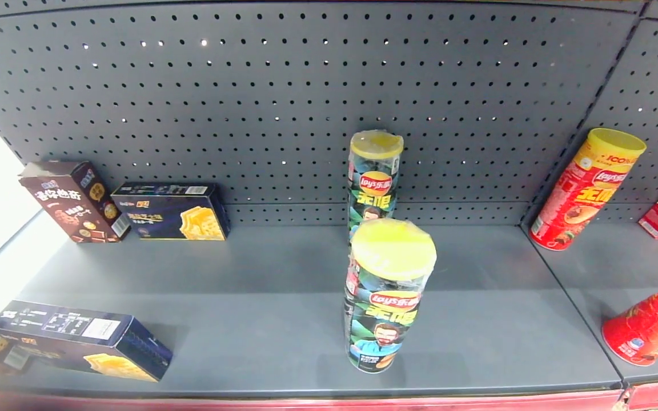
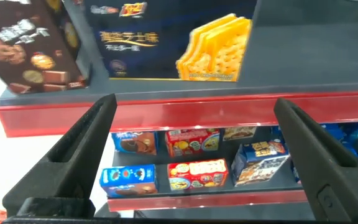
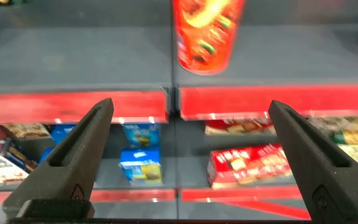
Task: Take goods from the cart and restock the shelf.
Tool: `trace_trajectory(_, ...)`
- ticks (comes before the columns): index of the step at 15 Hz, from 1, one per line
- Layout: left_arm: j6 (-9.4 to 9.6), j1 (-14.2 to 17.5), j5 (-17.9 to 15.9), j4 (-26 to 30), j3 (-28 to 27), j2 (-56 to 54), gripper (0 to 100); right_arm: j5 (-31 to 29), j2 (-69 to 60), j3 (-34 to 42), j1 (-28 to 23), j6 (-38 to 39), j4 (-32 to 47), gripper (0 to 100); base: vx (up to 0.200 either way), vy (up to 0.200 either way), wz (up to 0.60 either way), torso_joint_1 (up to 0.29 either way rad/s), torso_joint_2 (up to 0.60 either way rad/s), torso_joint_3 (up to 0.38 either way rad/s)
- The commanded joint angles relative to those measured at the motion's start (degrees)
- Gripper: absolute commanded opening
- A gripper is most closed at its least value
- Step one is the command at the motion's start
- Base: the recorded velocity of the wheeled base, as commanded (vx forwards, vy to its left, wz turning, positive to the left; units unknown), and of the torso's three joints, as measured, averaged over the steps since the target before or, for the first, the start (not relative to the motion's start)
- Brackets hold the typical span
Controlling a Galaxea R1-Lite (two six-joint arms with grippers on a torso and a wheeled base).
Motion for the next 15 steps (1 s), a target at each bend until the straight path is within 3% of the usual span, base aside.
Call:
trace_trajectory(1,0.00,0.0,-0.1,0.0,0.0,0.0,100,0.0,0.1,0.0,0.0,0.0,0.0,100,0.000,0.000,0.00,0.000,0.00,0.000)
trace_trajectory(5,0.43,0.0,-0.2,0.0,0.0,0.0,100,0.0,0.1,0.0,0.0,0.0,0.0,100,0.000,0.000,0.00,0.000,0.00,0.000)
trace_trajectory(7,0.35,0.0,-0.3,0.0,0.0,0.1,100,0.0,0.1,0.0,0.0,0.0,0.0,100,0.000,-0.200,0.00,0.000,0.00,0.002)
trace_trajectory(15,0.00,0.0,-0.1,0.0,0.0,0.0,100,0.1,0.1,0.0,0.0,0.0,0.0,100,0.000,0.000,0.00,0.000,0.00,0.000)
